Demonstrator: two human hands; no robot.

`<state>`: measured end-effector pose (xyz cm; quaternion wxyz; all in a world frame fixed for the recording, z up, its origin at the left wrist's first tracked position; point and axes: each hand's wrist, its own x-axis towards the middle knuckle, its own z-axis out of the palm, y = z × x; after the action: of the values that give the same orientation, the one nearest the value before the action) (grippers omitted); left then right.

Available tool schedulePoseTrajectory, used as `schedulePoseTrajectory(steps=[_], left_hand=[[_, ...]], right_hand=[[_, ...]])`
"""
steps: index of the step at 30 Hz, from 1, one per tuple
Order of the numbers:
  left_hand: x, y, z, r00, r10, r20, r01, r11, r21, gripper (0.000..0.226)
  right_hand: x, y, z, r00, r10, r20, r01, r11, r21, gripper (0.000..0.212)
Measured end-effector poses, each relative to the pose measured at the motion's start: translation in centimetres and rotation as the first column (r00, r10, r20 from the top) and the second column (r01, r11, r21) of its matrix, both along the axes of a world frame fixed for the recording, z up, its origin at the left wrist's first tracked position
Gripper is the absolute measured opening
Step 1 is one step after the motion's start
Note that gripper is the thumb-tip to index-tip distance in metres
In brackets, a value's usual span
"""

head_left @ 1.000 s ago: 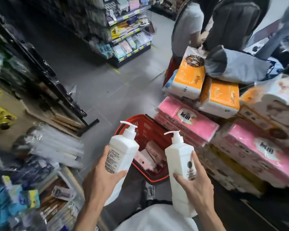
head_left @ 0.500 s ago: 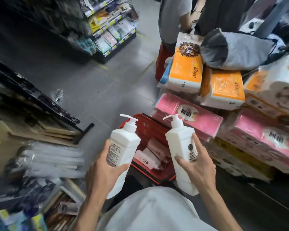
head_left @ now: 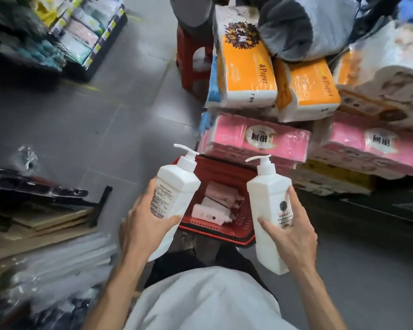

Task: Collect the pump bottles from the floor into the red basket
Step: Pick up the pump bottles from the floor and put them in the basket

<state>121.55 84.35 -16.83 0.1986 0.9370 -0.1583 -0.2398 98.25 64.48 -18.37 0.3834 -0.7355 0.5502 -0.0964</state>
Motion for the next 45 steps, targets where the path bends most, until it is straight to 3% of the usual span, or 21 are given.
schedulePoseTrajectory(steps=[7,16,24,35,45], left_hand=[[4.6,-2.8,-4.3,0.99,-0.126,-0.059,0.129,0.99,0.05,0.103],[6.9,-9.8,-17.5,0.971,-0.149,-0.187,0.153,0.988,0.007,0.096],[9.7,-14.2,-32.7,0.974,-0.06,-0.216,0.069,0.997,0.033,0.088],[10.0,-14.5,-50.9,0.961,-0.124,-0.246,0.174,0.966,0.193,0.093],[11.0,-13.7,-62.4,0.945,-0.188,-0.266,0.262,0.925,0.276,0.098]], right_hand=[[0.7,2.9,-3.6,0.991,-0.129,-0.039,0.132,0.987,0.096,0.107],[4.2,-0.2,-14.0,0.981,-0.145,-0.126,0.165,0.971,0.173,0.107],[9.1,-4.6,-27.5,0.983,-0.094,-0.156,0.126,0.969,0.212,0.106],[13.5,-5.8,-48.4,0.967,0.019,-0.255,0.053,0.961,0.271,0.103],[12.4,-4.4,-59.7,0.948,0.118,-0.294,-0.021,0.949,0.313,0.106]])
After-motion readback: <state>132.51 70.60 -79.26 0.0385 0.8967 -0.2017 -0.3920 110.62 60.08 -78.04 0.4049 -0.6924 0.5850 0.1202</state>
